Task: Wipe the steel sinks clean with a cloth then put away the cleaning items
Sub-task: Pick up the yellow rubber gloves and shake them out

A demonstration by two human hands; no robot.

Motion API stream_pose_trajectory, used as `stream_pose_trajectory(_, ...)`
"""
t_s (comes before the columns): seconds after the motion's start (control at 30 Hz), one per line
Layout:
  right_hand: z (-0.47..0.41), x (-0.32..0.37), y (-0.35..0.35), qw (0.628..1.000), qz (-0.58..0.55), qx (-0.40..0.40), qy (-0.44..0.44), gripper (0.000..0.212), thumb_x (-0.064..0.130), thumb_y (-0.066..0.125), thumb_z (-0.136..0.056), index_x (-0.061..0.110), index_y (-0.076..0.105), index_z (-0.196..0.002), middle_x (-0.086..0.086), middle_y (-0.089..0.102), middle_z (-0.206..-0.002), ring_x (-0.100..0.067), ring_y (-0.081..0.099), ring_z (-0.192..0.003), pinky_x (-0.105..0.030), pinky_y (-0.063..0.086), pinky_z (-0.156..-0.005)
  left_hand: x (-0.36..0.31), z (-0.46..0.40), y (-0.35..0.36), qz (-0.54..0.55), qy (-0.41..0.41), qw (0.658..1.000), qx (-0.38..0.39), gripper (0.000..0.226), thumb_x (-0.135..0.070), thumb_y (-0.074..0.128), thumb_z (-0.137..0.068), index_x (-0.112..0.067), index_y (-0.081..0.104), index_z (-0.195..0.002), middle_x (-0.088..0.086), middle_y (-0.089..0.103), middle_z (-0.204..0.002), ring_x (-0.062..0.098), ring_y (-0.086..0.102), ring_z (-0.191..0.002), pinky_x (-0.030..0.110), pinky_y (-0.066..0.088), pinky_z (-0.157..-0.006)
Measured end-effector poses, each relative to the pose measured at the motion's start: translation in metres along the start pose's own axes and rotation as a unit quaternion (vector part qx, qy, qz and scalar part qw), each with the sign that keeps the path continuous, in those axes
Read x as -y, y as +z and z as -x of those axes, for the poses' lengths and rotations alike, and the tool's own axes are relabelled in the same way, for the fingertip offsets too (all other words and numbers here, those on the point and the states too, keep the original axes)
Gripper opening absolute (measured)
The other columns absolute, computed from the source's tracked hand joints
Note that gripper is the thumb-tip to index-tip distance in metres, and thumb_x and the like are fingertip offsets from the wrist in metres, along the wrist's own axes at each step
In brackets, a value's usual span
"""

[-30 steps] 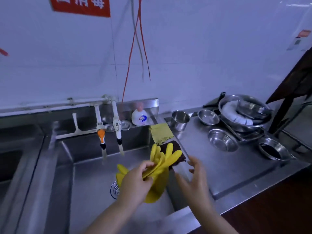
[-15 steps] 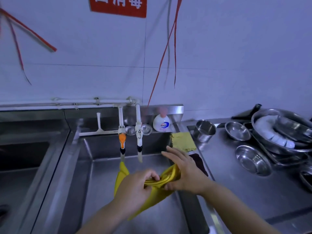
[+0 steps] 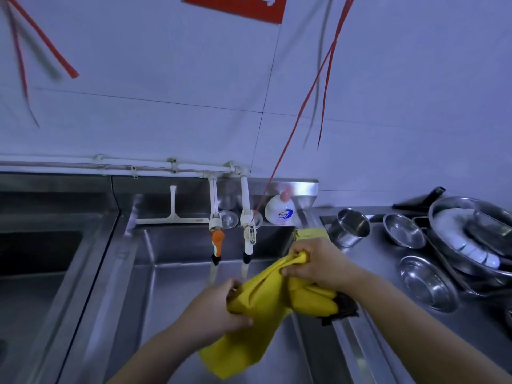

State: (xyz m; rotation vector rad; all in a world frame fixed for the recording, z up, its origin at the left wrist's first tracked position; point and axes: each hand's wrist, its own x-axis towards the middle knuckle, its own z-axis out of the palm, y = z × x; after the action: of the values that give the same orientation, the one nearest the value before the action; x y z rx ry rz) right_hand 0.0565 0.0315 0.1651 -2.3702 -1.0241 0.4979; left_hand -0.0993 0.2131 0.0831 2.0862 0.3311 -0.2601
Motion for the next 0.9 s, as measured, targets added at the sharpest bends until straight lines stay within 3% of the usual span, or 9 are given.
stream_pose_trajectory(0.13,-0.017,-0.007,-0.024,0.997,-0.054,-0.054,0.027,0.019,0.029,0.08,-0.071,0.021,0.062,-0.069,0.003,0.06,-0.065,-0.001,0.053,-0.059,-0.025,0.047,-0.058,0.0,-0.008,-0.02,-0.081,-0.017,0.996,-0.019,0.041,-0.045,0.07,-0.064,-0.023,0.06,-0.097,-0.004,0.065,-0.092,0.013,0.06,-0.086,0.034,0.048,-0.074)
stream_pose_trajectory(0.27,-0.032,-0.016,-0.039,0.985,-0.123,-0.114,0.032,0.018,0.023,0.08,-0.071,0.023,0.062,-0.072,0.011,0.058,-0.063,0.004,0.053,-0.059,-0.009,0.041,-0.052,-0.025,-0.027,-0.07,-0.166,0.016,0.98,-0.111,0.022,-0.042,0.068,-0.074,-0.027,0.058,-0.087,-0.007,0.063,-0.08,0.011,0.059,-0.077,0.031,0.045,-0.064)
stream_pose_trajectory(0.4,-0.051,-0.022,-0.051,0.957,-0.208,-0.189,0.064,0.018,0.031,0.076,-0.074,0.024,0.061,-0.081,0.003,0.061,-0.076,-0.007,0.057,-0.07,-0.02,0.049,-0.057,-0.067,-0.058,-0.132,-0.29,0.096,0.932,-0.193,0.014,-0.035,0.057,-0.084,-0.039,0.045,-0.079,-0.012,0.051,-0.065,0.007,0.051,-0.065,0.025,0.029,-0.05)
stream_pose_trajectory(0.5,-0.065,-0.024,-0.052,0.934,-0.27,-0.222,0.071,0.019,0.033,0.074,-0.077,0.019,0.06,-0.079,0.0,0.061,-0.072,-0.012,0.057,-0.068,-0.024,0.049,-0.056,-0.096,-0.097,-0.166,-0.337,0.148,0.899,-0.236,0.01,-0.028,0.053,-0.086,-0.037,0.056,-0.09,-0.007,0.054,-0.075,0.022,0.054,-0.084,0.031,0.039,-0.068)
stream_pose_trajectory(0.6,-0.077,-0.033,-0.048,0.901,-0.332,-0.265,0.087,0.024,0.031,0.072,-0.079,0.01,0.06,-0.083,-0.002,0.062,-0.069,-0.005,0.059,-0.062,-0.021,0.051,-0.053,-0.12,-0.144,-0.176,-0.393,0.181,0.856,-0.285,0.017,-0.025,0.055,-0.084,-0.03,0.064,-0.098,0.003,0.063,-0.093,0.025,0.052,-0.104,0.036,0.031,-0.094)
stream_pose_trajectory(0.67,-0.082,-0.043,-0.043,0.888,-0.345,-0.29,0.094,0.026,0.028,0.072,-0.08,0.007,0.058,-0.082,0.0,0.058,-0.063,-0.001,0.054,-0.053,-0.015,0.045,-0.047,-0.132,-0.173,-0.172,-0.428,0.192,0.829,-0.306,0.021,-0.023,0.058,-0.083,-0.029,0.068,-0.101,0.001,0.064,-0.105,0.024,0.045,-0.118,0.037,0.024,-0.099)
stream_pose_trajectory(0.73,-0.086,-0.055,-0.035,0.877,-0.368,-0.293,0.102,0.024,0.027,0.071,-0.081,0.007,0.058,-0.081,-0.002,0.057,-0.063,-0.007,0.054,-0.056,-0.022,0.046,-0.049,-0.142,-0.197,-0.164,-0.45,0.193,0.815,-0.311,0.023,-0.02,0.059,-0.081,-0.029,0.07,-0.099,-0.003,0.061,-0.11,0.022,0.039,-0.122,0.036,0.025,-0.096)
stream_pose_trajectory(0.8,-0.088,-0.067,-0.026,0.87,-0.379,-0.297,0.108,0.022,0.026,0.072,-0.081,0.01,0.058,-0.077,-0.001,0.056,-0.061,-0.011,0.053,-0.057,-0.03,0.045,-0.051,-0.148,-0.217,-0.154,-0.461,0.192,0.815,-0.295,0.023,-0.016,0.058,-0.08,-0.028,0.071,-0.096,-0.005,0.06,-0.106,0.022,0.041,-0.11,0.034,0.033,-0.088)
stream_pose_trajectory(0.9,-0.087,-0.082,-0.016,0.868,-0.384,-0.295,0.109,0.019,0.025,0.072,-0.081,0.012,0.058,-0.075,0.006,0.057,-0.056,-0.004,0.053,-0.053,-0.023,0.045,-0.048,-0.151,-0.238,-0.143,-0.365,0.177,0.886,-0.223,0.023,-0.007,0.057,-0.079,-0.018,0.072,-0.092,0.002,0.062,-0.102,0.024,0.054,-0.097,0.036,0.046,-0.079)
